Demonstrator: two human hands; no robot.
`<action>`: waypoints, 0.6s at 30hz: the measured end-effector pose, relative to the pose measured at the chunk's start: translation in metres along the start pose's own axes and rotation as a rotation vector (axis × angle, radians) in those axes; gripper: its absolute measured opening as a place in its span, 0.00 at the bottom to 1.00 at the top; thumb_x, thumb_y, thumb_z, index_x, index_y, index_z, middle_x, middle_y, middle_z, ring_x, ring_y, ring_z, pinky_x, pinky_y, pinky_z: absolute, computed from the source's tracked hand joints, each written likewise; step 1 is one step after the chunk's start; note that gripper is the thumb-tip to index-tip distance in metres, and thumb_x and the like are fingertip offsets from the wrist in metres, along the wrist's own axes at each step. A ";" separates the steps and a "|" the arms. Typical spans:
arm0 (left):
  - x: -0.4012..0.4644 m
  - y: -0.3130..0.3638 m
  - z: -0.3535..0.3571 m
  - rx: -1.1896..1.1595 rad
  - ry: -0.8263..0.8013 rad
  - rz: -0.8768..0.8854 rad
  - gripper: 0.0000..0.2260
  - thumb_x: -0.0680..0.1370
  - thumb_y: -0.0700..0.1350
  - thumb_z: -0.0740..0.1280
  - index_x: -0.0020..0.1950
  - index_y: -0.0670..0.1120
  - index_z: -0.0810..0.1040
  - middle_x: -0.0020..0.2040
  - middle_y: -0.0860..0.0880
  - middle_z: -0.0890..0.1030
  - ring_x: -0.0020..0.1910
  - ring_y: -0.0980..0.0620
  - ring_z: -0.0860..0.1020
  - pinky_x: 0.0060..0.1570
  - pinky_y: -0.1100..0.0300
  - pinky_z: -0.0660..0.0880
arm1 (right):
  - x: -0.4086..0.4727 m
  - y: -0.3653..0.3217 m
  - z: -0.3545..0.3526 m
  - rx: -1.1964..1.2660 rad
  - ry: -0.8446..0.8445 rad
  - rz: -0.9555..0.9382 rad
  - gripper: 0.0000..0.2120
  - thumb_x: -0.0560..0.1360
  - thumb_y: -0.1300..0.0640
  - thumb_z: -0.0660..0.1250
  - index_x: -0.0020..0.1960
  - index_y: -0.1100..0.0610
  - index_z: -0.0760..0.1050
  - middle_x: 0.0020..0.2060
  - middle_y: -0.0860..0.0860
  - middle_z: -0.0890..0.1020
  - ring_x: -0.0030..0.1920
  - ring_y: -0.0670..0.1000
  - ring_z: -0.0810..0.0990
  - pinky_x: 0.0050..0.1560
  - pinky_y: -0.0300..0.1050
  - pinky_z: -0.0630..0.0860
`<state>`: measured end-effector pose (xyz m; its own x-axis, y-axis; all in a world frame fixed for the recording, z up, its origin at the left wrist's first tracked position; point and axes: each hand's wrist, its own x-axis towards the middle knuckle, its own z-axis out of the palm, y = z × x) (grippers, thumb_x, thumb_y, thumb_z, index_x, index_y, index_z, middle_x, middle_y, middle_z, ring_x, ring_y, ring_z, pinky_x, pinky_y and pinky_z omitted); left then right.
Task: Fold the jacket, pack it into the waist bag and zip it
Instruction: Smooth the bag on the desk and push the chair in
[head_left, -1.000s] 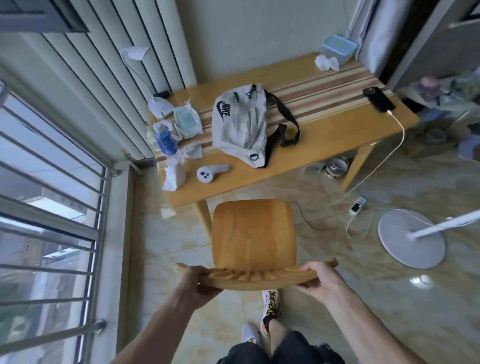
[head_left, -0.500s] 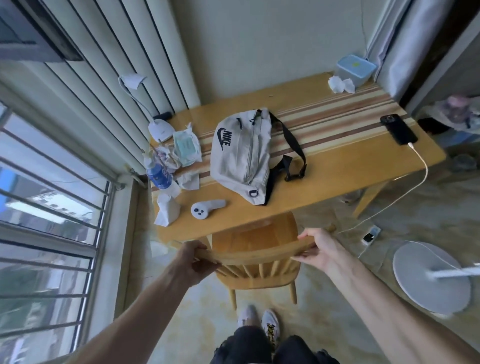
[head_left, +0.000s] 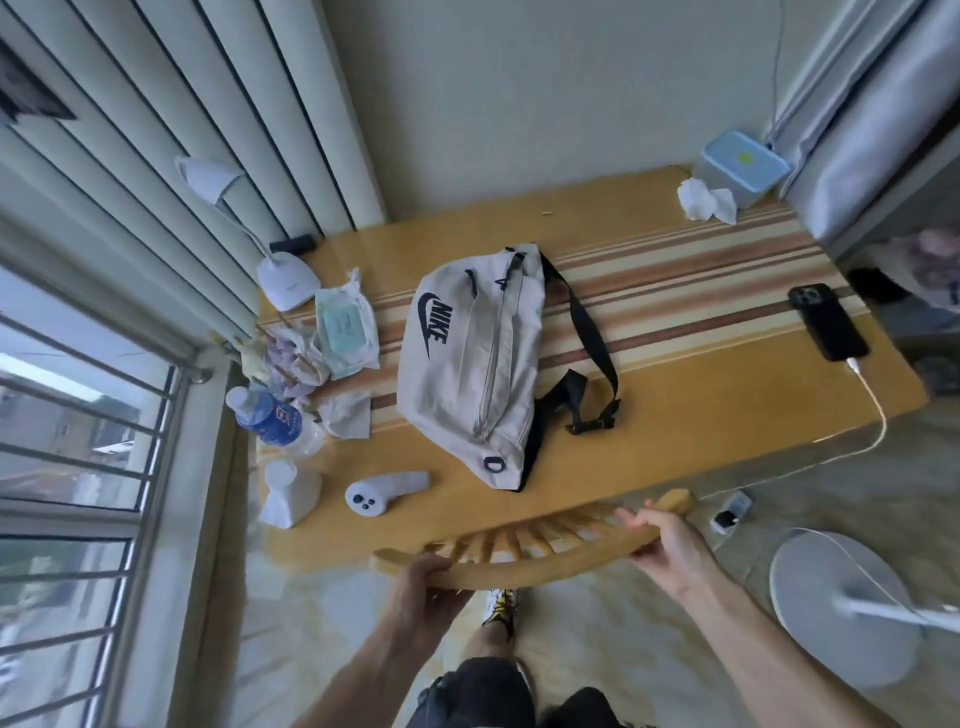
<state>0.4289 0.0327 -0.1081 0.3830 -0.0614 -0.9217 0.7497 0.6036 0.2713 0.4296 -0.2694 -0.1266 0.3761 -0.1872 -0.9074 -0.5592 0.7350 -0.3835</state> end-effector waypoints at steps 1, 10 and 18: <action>0.005 -0.003 0.003 -0.011 0.001 -0.013 0.12 0.73 0.31 0.60 0.54 0.40 0.75 0.40 0.41 0.83 0.42 0.43 0.80 0.37 0.53 0.82 | 0.005 -0.005 0.000 -0.009 0.006 0.006 0.32 0.73 0.75 0.59 0.71 0.50 0.64 0.60 0.65 0.75 0.68 0.66 0.73 0.68 0.74 0.67; 0.023 -0.007 0.019 0.110 0.225 -0.048 0.07 0.76 0.31 0.61 0.53 0.36 0.72 0.40 0.38 0.76 0.40 0.42 0.77 0.40 0.50 0.79 | 0.022 -0.022 0.000 -0.174 0.056 0.032 0.20 0.74 0.71 0.67 0.62 0.56 0.70 0.54 0.60 0.79 0.60 0.62 0.78 0.52 0.57 0.79; -0.003 -0.036 0.037 0.652 0.645 0.289 0.30 0.71 0.49 0.77 0.66 0.35 0.72 0.56 0.36 0.80 0.55 0.35 0.81 0.54 0.46 0.81 | -0.004 -0.029 -0.014 -0.952 0.317 -0.640 0.29 0.69 0.52 0.78 0.63 0.57 0.68 0.53 0.51 0.73 0.49 0.57 0.78 0.49 0.53 0.78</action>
<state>0.4212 -0.0182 -0.1048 0.3752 0.5870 -0.7175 0.9002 -0.0461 0.4330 0.4337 -0.2989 -0.1144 0.6621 -0.5953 -0.4552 -0.7105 -0.3054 -0.6340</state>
